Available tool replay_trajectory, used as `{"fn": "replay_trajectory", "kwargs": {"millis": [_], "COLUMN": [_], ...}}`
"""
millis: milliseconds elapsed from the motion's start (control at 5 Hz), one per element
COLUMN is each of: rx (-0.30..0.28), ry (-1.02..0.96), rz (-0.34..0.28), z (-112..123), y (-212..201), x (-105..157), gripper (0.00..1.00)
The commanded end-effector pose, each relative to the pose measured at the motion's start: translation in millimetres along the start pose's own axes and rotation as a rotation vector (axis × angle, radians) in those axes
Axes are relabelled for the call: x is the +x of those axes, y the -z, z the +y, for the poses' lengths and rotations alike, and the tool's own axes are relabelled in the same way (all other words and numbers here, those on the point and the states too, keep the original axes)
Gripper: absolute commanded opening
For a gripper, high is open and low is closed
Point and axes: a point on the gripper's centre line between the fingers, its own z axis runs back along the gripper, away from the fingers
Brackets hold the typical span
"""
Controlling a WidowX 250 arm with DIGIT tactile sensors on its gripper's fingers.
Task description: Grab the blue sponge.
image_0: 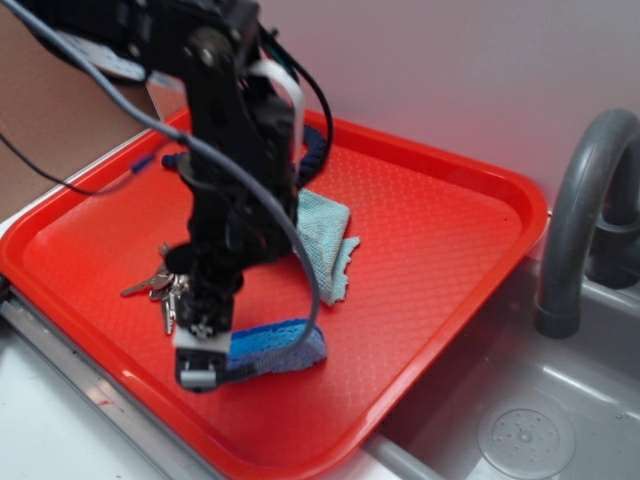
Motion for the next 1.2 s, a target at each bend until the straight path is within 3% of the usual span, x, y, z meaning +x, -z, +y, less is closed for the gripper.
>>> {"fn": "replay_trajectory", "kwargs": {"millis": [0,200,400,600,800,1000], "rx": [-0.024,-0.010,-0.009,0.005,0.008,-0.114], "ry": [-0.033,-0.039,-0.047,-0.069,-0.213,-0.425], "rz": [0.043,0.066,0.049,0.022,-0.074,-0.220], "z": [-3.2,-2.2,-1.8,3.5,22.4,60.4], "y": [10.9,15.3,12.8,5.0,-21.6,-47.4], "x": [-9.8,-3.1,1.3,-1.3,-29.9,-78.3], "gripper": [1.00,1.00,0.87,0.00,0.00,0.00]}}
